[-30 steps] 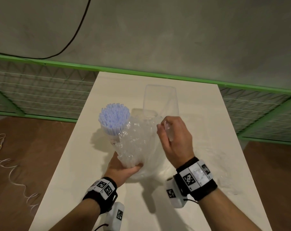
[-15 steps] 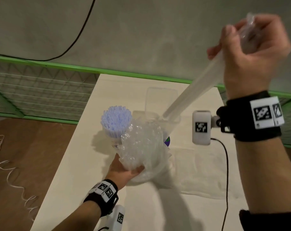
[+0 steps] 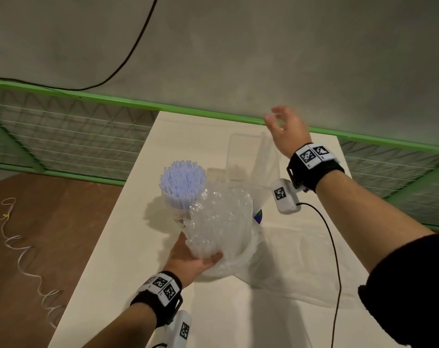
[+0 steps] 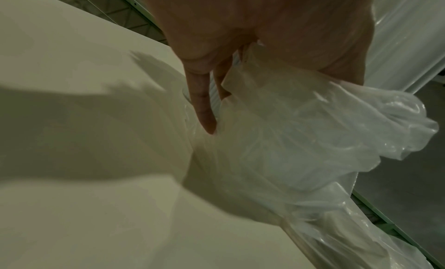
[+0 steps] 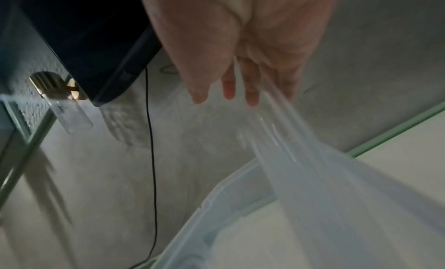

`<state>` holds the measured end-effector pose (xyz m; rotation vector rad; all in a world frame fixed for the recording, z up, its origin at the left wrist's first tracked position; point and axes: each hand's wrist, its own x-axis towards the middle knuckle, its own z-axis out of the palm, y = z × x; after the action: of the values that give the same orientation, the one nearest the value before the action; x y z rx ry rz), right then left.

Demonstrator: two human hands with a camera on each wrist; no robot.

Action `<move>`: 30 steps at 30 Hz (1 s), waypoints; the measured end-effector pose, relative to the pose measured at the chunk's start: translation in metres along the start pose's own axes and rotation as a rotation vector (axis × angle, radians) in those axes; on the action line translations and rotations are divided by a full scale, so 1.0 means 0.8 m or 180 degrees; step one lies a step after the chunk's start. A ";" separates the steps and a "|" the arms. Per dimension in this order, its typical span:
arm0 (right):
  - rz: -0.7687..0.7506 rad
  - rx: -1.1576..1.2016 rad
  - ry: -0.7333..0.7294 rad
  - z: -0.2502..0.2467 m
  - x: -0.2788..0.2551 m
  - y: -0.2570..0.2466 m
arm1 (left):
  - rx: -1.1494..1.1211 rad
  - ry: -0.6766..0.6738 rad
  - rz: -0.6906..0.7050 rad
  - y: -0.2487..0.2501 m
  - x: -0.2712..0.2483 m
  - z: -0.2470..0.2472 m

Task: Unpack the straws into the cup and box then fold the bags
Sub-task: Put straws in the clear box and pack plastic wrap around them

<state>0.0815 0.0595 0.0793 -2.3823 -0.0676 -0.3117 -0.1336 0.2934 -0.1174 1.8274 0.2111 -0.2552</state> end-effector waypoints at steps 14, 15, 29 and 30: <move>-0.1358 -0.0226 -0.1995 -0.033 -0.192 -0.001 | -0.0454 -0.0068 0.0113 0.000 -0.001 -0.003; -0.1343 -0.0185 -0.1946 -0.028 -0.199 0.002 | -0.0456 -0.0067 0.0118 0.000 -0.001 -0.003; -0.1184 0.0183 -0.1127 0.014 -0.202 0.006 | -0.0390 -0.0082 0.0080 -0.001 0.001 -0.001; -0.1200 0.0167 -0.1091 0.017 -0.203 0.005 | -0.0370 -0.0083 0.0073 -0.002 0.001 -0.002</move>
<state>-0.0727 0.0718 0.0276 -2.3371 -0.6802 -0.0698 -0.1329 0.2951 -0.1191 1.7093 0.1831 -0.2456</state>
